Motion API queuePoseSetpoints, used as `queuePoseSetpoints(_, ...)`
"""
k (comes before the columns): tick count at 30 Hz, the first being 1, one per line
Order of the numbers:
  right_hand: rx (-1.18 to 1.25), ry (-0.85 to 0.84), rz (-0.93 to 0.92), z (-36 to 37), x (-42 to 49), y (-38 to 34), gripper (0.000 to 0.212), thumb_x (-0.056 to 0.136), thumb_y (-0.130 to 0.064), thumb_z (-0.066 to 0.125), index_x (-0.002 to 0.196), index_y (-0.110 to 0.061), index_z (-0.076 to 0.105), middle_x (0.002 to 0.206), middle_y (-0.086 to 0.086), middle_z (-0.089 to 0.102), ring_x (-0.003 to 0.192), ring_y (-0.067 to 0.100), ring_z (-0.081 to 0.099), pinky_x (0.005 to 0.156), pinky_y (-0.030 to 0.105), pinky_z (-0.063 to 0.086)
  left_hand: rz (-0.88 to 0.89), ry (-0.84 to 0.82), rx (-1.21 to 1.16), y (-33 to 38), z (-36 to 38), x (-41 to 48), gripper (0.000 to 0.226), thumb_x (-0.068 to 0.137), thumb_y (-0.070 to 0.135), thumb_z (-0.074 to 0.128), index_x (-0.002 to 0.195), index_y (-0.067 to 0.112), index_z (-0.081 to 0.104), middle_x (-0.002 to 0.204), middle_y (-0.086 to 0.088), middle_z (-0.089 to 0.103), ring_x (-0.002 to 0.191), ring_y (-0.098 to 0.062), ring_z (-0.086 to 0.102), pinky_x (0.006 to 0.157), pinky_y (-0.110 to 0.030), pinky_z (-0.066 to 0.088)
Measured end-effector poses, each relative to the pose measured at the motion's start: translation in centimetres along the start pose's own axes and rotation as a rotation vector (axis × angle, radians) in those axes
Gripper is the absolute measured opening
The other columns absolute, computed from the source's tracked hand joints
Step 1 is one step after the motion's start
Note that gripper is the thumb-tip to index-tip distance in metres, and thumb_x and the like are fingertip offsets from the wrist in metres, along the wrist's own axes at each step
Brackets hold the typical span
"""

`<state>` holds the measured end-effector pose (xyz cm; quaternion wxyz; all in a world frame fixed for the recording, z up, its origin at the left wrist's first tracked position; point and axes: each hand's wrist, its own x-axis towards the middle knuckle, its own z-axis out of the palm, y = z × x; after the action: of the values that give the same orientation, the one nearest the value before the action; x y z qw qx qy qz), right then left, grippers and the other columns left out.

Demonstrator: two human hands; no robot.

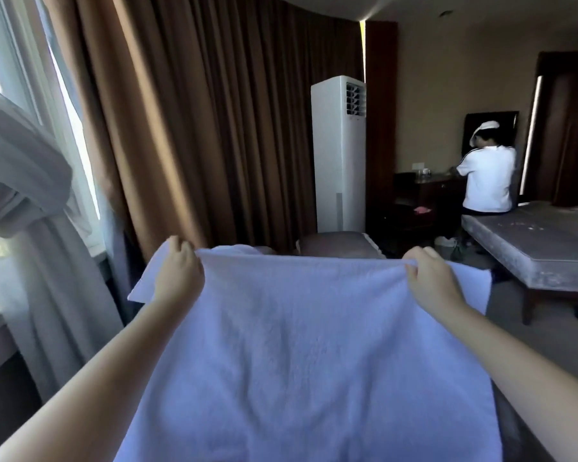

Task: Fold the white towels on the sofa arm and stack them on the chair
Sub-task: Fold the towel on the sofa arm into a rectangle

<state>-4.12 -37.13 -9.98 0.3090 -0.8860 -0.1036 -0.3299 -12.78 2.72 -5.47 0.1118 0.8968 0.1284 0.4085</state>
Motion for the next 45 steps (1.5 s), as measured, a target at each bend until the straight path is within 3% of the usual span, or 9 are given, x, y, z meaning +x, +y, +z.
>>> queuePoseSetpoints(5,-0.003,-0.227,0.117,6.3,0.1,3.9,0.019,0.096,-0.001,0.040,0.102,-0.009,0.057,0.107,0.009,0.052,0.083,0.030,0.053,0.068,0.041,0.045,0.035,-0.246,0.099,-1.4,8.1,0.5,0.020,0.083,-0.008,0.045,0.092,-0.016,0.061,0.097,-0.029,0.058,0.096,-0.043,0.056,0.078,-0.040,0.049)
queuePoseSetpoints(8,0.020,-0.263,0.108,8.3,-0.7,5.7,0.020,0.096,0.000,0.040,0.099,-0.010,0.057,0.105,0.005,0.053,0.071,0.024,0.051,0.058,0.036,0.039,-0.025,-0.314,0.186,-2.8,11.7,0.1,0.030,0.089,-0.002,0.043,0.112,-0.017,0.054,0.128,-0.030,0.046,0.128,-0.040,0.039,0.103,-0.045,0.040)
queuePoseSetpoints(14,0.037,-0.294,0.069,11.6,-2.1,8.3,0.027,0.095,0.001,0.040,0.107,-0.011,0.061,0.111,0.005,0.057,0.079,0.024,0.053,0.064,0.033,0.037,0.023,-0.342,0.387,-0.5,14.6,-1.9,0.030,0.086,0.011,0.057,0.115,0.005,0.059,0.124,-0.015,0.051,0.118,-0.036,0.040,0.089,-0.043,0.036)
queuePoseSetpoints(18,0.057,-0.260,0.002,11.8,-2.4,8.5,0.027,0.094,0.001,0.048,0.117,-0.007,0.060,0.125,0.005,0.055,0.064,0.020,0.047,0.061,0.036,0.044,0.264,-0.351,0.229,3.4,16.2,-3.8,0.029,0.085,0.014,0.064,0.113,0.009,0.065,0.118,-0.012,0.059,0.112,-0.037,0.049,0.088,-0.045,0.039)
queuePoseSetpoints(21,0.085,-0.204,-0.089,9.7,-3.4,8.7,0.023,0.092,0.004,0.051,0.109,-0.005,0.063,0.119,0.006,0.058,0.075,0.018,0.055,0.071,0.039,0.050,0.361,-0.354,-0.019,7.1,15.7,-6.0,0.008,0.086,0.012,0.064,0.094,0.010,0.066,0.100,-0.008,0.061,0.094,-0.035,0.055,0.076,-0.042,0.043)
queuePoseSetpoints(25,0.064,-0.050,-0.119,5.0,-8.6,9.7,0.020,0.086,0.013,0.054,0.097,0.000,0.066,0.103,0.008,0.062,0.085,0.007,0.053,0.078,0.006,0.036,0.497,-0.313,-0.241,8.7,14.8,-11.5,0.006,0.086,0.016,0.058,0.084,0.016,0.064,0.086,0.002,0.059,0.079,-0.022,0.053,0.070,-0.034,0.042)
queuePoseSetpoints(29,0.020,-0.030,-0.053,2.0,-13.1,11.7,0.019,0.085,-0.001,0.051,0.095,0.000,0.067,0.101,0.011,0.063,0.089,0.013,0.054,0.083,-0.002,0.030,0.520,-0.340,-0.241,8.6,14.5,-15.3,0.018,0.091,0.022,0.050,0.096,0.014,0.065,0.095,0.001,0.063,0.088,-0.025,0.058,0.077,-0.035,0.045)
queuePoseSetpoints(37,-0.100,0.084,-0.156,1.3,-24.8,12.5,0.020,0.089,-0.008,0.052,0.089,-0.003,0.071,0.097,0.005,0.065,0.090,0.023,0.057,0.085,0.031,0.046,0.678,-0.090,-0.285,7.5,11.4,-25.3,0.015,0.080,0.004,0.066,0.095,0.003,0.068,0.108,-0.014,0.063,0.102,-0.032,0.056,0.090,-0.042,0.045)
queuePoseSetpoints(45,-0.079,-0.079,-0.090,3.6,-35.2,9.3,0.020,0.088,-0.012,0.050,0.089,-0.011,0.070,0.095,-0.002,0.062,0.089,0.015,0.057,0.080,0.027,0.043,0.798,-0.156,0.044,1.9,15.0,-33.8,0.037,0.076,0.013,0.074,0.105,0.010,0.052,0.091,-0.006,0.050,0.073,-0.026,0.042,0.075,-0.041,0.037)
